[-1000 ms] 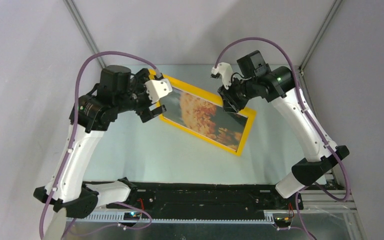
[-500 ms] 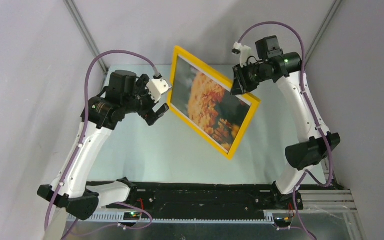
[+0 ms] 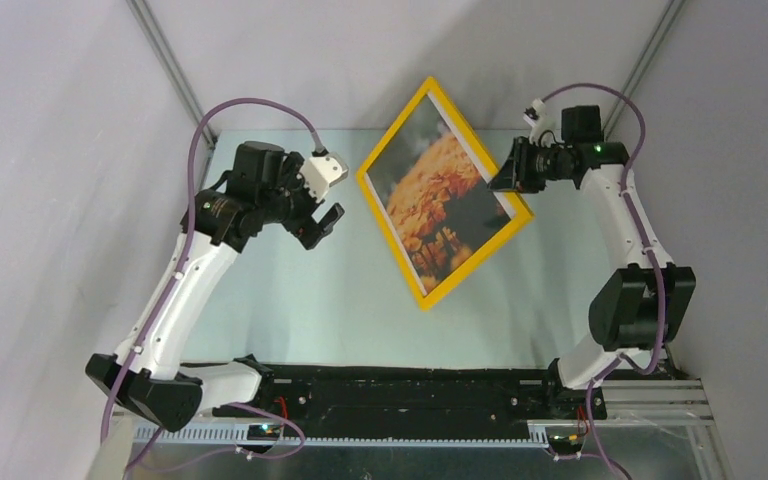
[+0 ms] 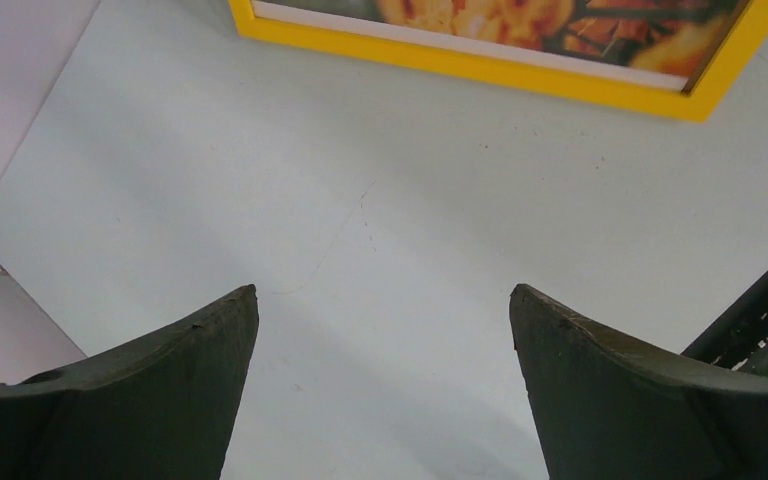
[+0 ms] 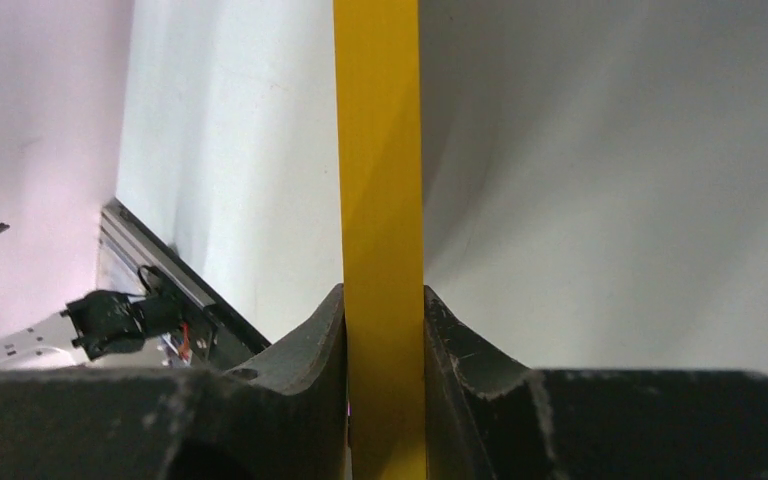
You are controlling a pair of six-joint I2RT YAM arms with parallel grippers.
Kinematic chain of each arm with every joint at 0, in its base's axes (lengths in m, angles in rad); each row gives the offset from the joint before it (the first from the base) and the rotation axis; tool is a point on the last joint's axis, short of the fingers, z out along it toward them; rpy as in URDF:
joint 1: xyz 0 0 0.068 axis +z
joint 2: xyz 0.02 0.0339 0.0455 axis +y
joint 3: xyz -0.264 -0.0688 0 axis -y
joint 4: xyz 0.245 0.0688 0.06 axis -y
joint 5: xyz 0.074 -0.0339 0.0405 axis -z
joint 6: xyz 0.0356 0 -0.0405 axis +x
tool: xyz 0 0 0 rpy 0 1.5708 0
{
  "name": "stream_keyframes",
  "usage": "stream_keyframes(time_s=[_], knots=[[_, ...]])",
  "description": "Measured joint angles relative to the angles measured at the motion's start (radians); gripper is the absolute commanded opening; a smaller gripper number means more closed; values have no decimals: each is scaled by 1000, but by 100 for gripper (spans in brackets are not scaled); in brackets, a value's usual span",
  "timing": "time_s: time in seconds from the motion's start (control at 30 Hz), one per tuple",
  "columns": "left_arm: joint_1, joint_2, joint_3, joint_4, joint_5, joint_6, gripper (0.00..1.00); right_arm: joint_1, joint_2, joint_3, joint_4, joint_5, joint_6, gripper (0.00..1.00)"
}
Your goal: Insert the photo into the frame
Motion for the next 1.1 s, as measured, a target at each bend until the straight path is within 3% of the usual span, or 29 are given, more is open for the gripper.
stream_keyframes(time_s=[0.27,0.53,0.9,1.1], knots=[[11,40,-28,23,6,-15,100,-90,-143,-393,319,-74,204,0],[42,108,-70,82,23,-88,100,-130,-302,-681,561,-68,360,1],[72,265,-112,214,32,-264,100,-158,-440,-999,822,14,471,24],[72,373,-112,275,33,-337,100,-159,-439,-1061,919,62,489,46]])
